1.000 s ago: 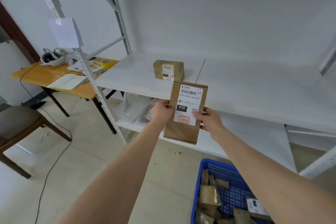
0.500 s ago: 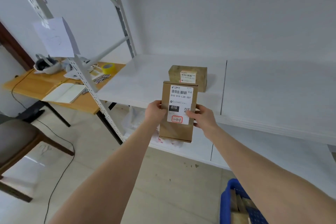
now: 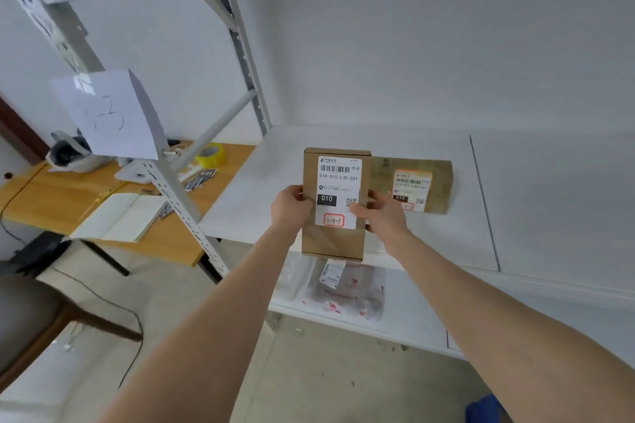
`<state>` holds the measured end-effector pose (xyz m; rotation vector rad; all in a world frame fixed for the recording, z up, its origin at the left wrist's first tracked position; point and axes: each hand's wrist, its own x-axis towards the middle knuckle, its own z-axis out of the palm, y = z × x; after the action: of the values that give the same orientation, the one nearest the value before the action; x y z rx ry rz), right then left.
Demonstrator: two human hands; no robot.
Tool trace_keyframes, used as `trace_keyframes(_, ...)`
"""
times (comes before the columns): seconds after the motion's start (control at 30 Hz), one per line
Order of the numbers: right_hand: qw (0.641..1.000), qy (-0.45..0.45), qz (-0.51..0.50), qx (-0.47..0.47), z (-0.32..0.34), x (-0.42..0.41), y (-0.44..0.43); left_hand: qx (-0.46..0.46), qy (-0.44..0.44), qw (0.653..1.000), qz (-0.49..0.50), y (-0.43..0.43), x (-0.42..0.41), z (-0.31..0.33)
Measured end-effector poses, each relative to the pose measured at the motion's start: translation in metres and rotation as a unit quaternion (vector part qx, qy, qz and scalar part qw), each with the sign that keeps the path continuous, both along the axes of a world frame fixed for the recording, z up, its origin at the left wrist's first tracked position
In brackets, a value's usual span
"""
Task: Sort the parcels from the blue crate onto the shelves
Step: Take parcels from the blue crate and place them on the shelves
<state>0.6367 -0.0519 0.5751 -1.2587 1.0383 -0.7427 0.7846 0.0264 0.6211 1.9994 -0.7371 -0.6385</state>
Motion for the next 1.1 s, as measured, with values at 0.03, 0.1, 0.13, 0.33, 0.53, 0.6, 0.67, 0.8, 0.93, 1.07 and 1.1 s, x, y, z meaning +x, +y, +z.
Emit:
trace_keyframes(0.03,1.000,-0.007,-0.004,0.000,0.002,0.011,-0.001,-0.004,-0.001,1.000,-0.005,-0.004,0.013,0.000)
trace_keyframes(0.1,1.000,-0.016,-0.021,-0.002,0.005,0.035,-0.003,-0.009,0.000,1.000,-0.018,-0.013,0.041,-0.002)
trace_keyframes(0.13,0.999,-0.013,-0.035,-0.005,0.006,0.047,-0.002,-0.012,0.002,1.000,-0.026,-0.017,0.054,-0.004)
trace_keyframes(0.33,0.994,0.002,-0.110,-0.014,0.003,0.123,0.011,-0.027,-0.002,0.996,-0.082,-0.022,0.131,-0.010)
trace_keyframes(0.53,0.986,0.057,-0.133,-0.085,0.017,0.182,0.024,-0.053,0.008,0.995,-0.083,-0.016,0.186,-0.006)
trace_keyframes(0.6,0.982,0.082,-0.135,-0.106,0.015,0.196,0.025,-0.067,0.014,0.995,-0.075,-0.010,0.198,-0.007)
trace_keyframes(0.67,0.980,0.109,-0.126,-0.109,0.009,0.208,0.029,-0.075,0.022,0.995,-0.069,-0.002,0.207,-0.009)
trace_keyframes(0.8,0.980,0.114,-0.122,-0.113,-0.004,0.224,0.042,-0.078,0.032,0.994,-0.075,0.013,0.219,-0.016)
trace_keyframes(0.93,0.981,0.108,-0.121,-0.106,-0.012,0.233,0.049,-0.083,0.032,0.993,-0.082,0.020,0.226,-0.024)
trace_keyframes(1.07,0.982,0.108,-0.123,-0.090,-0.019,0.235,0.052,-0.057,0.021,0.993,-0.105,0.021,0.233,-0.036)
trace_keyframes(1.1,0.983,0.109,-0.122,-0.085,-0.022,0.235,0.053,-0.049,0.019,0.993,-0.110,0.021,0.234,-0.040)
